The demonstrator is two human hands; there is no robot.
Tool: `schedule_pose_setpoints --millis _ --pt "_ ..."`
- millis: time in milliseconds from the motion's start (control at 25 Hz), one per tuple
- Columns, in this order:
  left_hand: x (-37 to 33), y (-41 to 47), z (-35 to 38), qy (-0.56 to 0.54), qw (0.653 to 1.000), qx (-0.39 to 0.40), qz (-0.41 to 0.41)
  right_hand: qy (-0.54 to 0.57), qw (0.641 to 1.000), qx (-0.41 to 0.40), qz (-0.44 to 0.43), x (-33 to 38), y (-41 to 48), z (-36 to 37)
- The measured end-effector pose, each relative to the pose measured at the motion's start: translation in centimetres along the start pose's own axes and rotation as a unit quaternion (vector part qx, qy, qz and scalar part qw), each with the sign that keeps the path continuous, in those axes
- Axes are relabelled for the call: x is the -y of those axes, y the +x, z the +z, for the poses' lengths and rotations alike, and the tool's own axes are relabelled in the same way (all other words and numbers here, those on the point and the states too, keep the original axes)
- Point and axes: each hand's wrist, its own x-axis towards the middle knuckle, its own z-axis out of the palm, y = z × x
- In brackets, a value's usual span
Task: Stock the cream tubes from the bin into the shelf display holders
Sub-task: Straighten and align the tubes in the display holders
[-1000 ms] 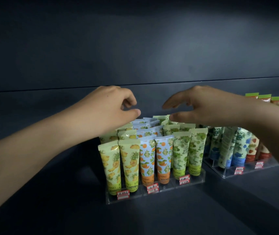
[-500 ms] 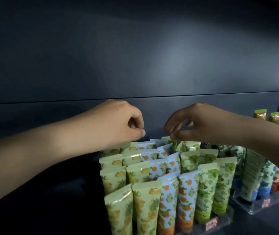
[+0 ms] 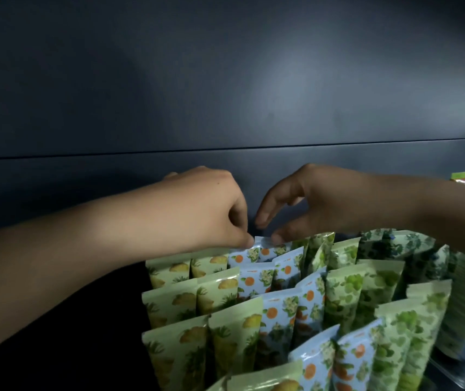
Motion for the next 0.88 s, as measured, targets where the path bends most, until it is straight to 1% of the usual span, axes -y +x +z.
schedule_pose_setpoints --millis 80,160,240,360,680,880 --pt "-0.1 0.0 0.3 -0.007 1.000 -0.005 0.002 0.033 0.999 0.020 0.000 0.1 0.3 0.1" --pt "-0.2 -0.1 0.6 -0.016 1.000 -0.010 0.002 0.027 0.999 0.025 0.008 0.1 0.5 0.5" --pt "-0.3 -0.1 1.0 -0.019 1.000 -0.012 -0.005 0.012 1.000 0.016 0.014 0.2 0.7 0.8" --pt "-0.4 -0.1 1.2 -0.018 1.000 -0.006 -0.015 0.021 1.000 -0.001 0.020 0.4 0.6 0.9" --pt "-0.4 -0.3 1.4 -0.003 0.999 -0.014 -0.037 0.027 1.000 -0.007 0.009 0.4 0.0 0.9" --pt "-0.5 -0.2 1.3 -0.018 0.999 -0.010 -0.036 0.030 0.999 -0.009 0.003 0.7 0.0 1.1"
